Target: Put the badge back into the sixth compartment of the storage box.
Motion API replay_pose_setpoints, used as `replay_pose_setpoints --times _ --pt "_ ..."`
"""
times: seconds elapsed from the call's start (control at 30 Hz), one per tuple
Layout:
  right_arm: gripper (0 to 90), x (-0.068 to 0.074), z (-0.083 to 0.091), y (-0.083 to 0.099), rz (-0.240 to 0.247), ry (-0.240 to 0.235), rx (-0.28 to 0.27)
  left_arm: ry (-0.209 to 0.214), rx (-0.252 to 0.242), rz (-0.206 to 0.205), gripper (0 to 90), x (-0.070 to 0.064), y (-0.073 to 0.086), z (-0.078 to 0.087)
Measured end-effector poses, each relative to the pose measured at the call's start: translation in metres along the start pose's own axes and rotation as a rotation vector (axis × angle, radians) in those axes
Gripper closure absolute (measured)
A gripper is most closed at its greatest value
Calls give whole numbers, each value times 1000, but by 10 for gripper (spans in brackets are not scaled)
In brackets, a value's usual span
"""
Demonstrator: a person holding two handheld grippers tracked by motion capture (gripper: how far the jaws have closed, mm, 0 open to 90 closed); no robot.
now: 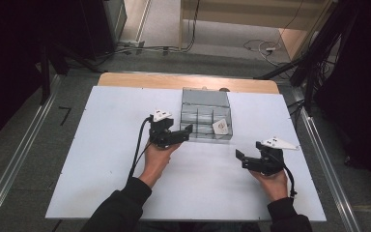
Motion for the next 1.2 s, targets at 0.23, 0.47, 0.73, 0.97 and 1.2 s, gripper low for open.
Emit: replay_pose_setpoints --times 0.23,0.47,0.73,0.97,1.2 --pt "86 -1 1 1 -2 6 3 -22 -21 9 183 14 -1 14" --pt "86 -2 3 2 -6 9 1 -37 -30 14 181 26 2 24" --pt "86 -5 6 2 -10 12 -5 -49 -34 15 177 37 8 36" --pt "86 -9 9 3 -15 17 -4 -69 -37 19 177 49 13 47" --pt "86 -14 14 5 -20 26 -6 -90 -32 18 177 61 21 56"
Point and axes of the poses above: each handheld gripper's, and its own axes: z roughly backward along the jaws, y roughly out of its underside, x roughly to its left, the point moved 10 cm from there along -z, roughly forward along the jaws, and after that the axes turned 7 degrees about -x, right-handed, at the moved point
